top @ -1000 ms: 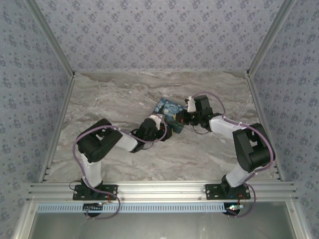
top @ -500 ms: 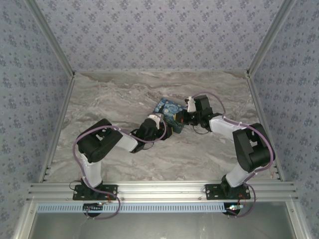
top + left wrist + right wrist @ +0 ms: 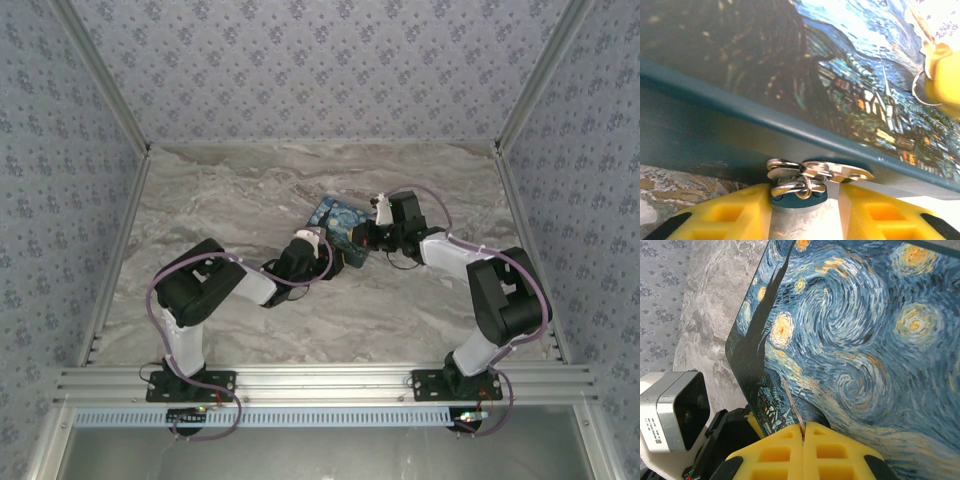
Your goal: Unlock the padlock with the key
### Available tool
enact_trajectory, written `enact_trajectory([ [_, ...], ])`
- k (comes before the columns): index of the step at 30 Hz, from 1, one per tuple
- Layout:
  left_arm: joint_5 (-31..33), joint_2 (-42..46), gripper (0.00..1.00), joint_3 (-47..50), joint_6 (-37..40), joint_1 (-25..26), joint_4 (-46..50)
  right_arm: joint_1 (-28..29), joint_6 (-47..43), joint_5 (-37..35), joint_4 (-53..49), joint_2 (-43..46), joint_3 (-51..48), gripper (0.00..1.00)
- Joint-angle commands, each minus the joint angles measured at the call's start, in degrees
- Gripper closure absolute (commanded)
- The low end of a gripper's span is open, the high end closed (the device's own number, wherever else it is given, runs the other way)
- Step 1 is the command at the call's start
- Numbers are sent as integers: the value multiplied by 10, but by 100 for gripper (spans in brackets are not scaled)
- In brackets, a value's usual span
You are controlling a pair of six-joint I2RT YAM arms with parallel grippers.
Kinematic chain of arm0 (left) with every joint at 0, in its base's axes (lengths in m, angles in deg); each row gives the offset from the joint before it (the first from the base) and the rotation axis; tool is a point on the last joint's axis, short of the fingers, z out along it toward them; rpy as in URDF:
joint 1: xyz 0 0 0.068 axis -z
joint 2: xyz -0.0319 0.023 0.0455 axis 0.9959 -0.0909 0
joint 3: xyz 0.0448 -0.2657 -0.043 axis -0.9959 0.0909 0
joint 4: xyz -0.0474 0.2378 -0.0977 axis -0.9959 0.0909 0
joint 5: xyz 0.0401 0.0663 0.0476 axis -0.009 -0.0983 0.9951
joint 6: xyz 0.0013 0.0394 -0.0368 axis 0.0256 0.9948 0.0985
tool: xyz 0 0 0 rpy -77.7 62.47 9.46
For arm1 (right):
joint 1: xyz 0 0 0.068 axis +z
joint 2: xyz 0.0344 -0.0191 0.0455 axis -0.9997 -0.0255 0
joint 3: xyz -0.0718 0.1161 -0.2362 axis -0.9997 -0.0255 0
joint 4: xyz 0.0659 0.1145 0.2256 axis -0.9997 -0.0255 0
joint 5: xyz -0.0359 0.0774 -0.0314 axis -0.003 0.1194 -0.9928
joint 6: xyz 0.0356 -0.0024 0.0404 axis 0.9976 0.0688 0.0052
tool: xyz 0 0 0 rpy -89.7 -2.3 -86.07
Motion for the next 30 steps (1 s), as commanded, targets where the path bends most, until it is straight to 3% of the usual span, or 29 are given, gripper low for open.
enact_trajectory([
  [1,23,-4,63,-11,-12,2,4,8,-5,-7,-27,-7,-10,100],
  [18,17,-7,73,-19,-15,1,2,13,-6,-8,-25,-3,-13,100],
  [30,15,-4,72,-23,-15,0,2,13,-5,-7,-22,3,-13,100],
])
